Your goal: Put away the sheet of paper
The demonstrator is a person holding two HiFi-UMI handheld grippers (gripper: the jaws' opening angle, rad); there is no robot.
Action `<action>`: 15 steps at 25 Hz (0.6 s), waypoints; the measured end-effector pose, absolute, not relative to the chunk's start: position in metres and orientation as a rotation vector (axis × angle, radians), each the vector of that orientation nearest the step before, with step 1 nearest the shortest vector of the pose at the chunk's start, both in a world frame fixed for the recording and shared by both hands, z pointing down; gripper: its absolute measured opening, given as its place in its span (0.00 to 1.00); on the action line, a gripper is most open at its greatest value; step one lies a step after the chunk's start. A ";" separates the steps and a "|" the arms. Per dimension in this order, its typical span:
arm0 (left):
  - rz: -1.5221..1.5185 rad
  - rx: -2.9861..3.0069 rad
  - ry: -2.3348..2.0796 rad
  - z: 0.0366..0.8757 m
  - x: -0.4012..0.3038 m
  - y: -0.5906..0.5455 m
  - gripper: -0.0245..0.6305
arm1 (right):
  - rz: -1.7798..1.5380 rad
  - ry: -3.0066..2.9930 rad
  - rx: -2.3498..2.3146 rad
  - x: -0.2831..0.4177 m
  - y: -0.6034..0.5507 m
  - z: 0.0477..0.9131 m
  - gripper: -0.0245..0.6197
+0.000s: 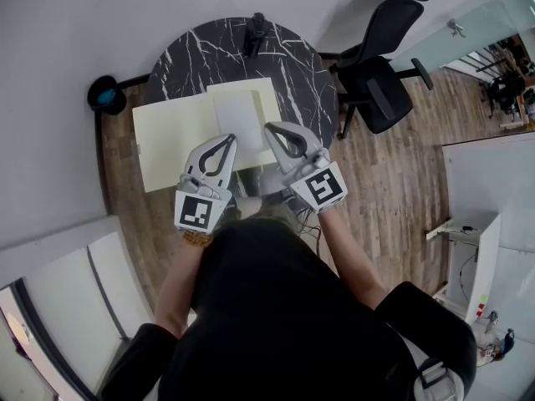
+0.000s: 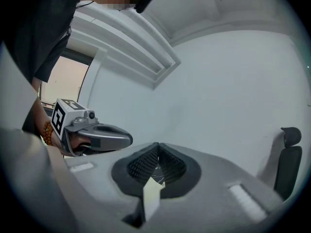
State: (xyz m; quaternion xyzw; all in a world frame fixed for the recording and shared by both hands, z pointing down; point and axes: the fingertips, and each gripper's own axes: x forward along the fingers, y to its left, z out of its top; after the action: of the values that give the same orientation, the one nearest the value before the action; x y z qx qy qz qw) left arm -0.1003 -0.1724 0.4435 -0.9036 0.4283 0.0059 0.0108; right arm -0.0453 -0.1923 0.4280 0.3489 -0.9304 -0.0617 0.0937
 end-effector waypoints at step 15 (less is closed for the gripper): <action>-0.010 -2.824 1.344 0.452 -0.100 -0.175 0.05 | -0.173 -2.755 1.018 -0.043 -0.192 0.435 0.04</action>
State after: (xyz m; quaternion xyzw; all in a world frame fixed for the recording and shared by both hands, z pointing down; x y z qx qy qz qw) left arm -0.1000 -0.1745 0.4518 -0.9029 0.4298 -0.0031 0.0072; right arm -0.0431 -0.1917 0.4350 0.3444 -0.9317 -0.0584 0.0995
